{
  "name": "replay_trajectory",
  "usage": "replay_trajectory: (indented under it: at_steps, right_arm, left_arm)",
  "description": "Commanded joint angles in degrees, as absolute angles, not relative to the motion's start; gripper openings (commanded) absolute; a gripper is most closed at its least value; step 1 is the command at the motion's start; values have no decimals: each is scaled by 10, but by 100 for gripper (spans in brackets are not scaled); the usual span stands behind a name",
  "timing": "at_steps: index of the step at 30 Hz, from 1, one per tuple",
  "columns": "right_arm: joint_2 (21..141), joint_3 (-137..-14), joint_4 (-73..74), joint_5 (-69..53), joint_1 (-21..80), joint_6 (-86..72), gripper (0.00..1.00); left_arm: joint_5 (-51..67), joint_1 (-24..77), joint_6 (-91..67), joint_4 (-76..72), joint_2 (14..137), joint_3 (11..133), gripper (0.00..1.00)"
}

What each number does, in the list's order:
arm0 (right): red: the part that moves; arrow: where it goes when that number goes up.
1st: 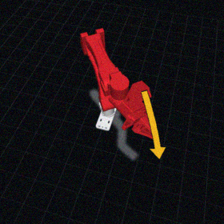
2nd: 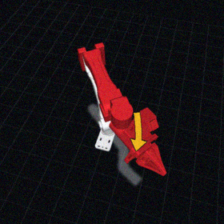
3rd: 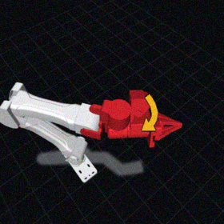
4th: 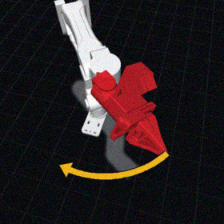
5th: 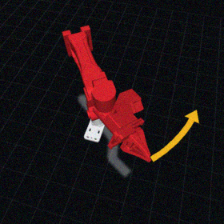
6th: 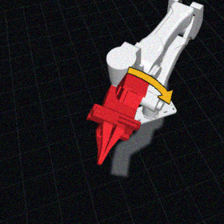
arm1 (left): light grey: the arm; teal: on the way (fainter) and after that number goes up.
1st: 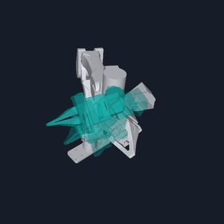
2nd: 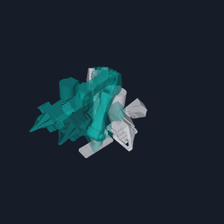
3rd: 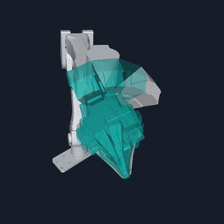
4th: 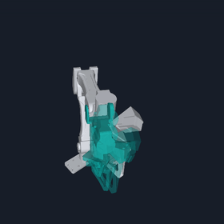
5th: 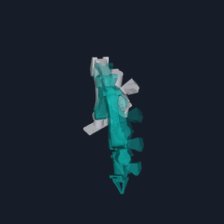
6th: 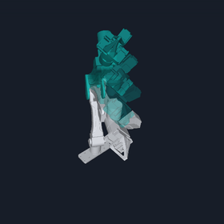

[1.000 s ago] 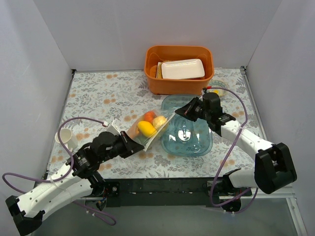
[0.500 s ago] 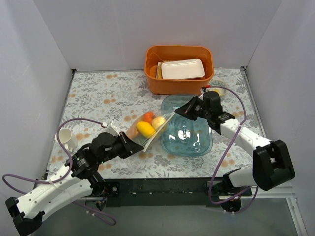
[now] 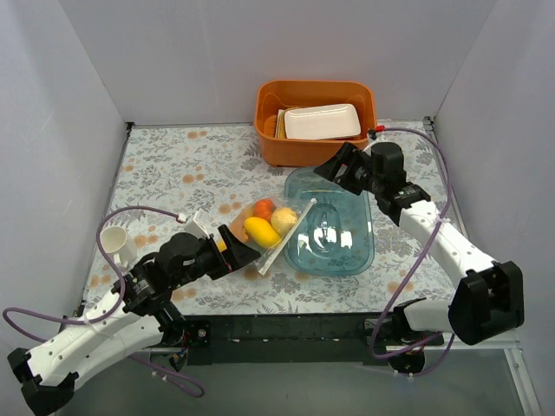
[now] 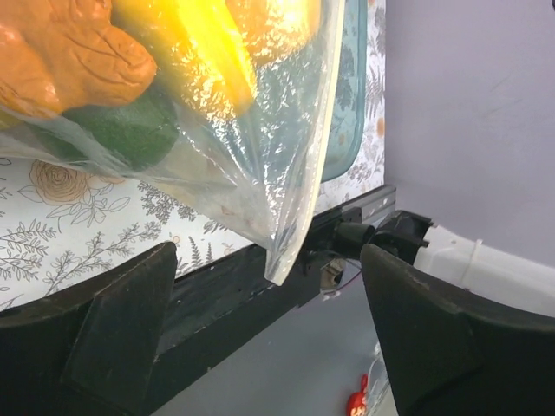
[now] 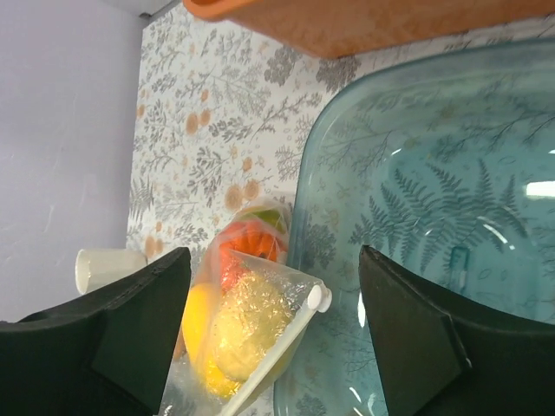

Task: Place the food in the zip-top bag and seal the zipper
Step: Zip the zipper food storage bag at the center of the board, then reset both arms

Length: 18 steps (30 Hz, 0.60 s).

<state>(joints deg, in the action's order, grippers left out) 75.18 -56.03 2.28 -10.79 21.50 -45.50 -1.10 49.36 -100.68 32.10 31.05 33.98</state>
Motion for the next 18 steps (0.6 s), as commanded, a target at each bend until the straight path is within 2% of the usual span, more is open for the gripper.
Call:
replay_trajectory:
  at_steps: [1, 2, 6, 8, 13, 15, 18]
  right_arm:
    - [710, -612, 109, -34, 205, -368, 85]
    - [708, -618, 142, -12, 201, -353, 85]
    - [699, -623, 194, 27, 168, -302, 85]
    - [697, -624, 210, 45, 153, -273, 86]
    - [701, -627, 263, 45, 79, -223, 86]
    - [707, -621, 272, 23, 44, -208, 86]
    - [708, -614, 276, -24, 13, -204, 86]
  left_arm:
    - [-61, 497, -981, 351, 318, 405, 94]
    - [-67, 497, -963, 355, 329, 417, 98]
    - [-96, 497, -906, 402, 394, 495, 98]
    - [-149, 496, -893, 429, 428, 549, 98]
    - [-204, 469, -784, 418, 522, 642, 98]
    - [-154, 432, -749, 398, 558, 683, 98]
    - [-9, 265, -718, 390, 632, 724, 98]
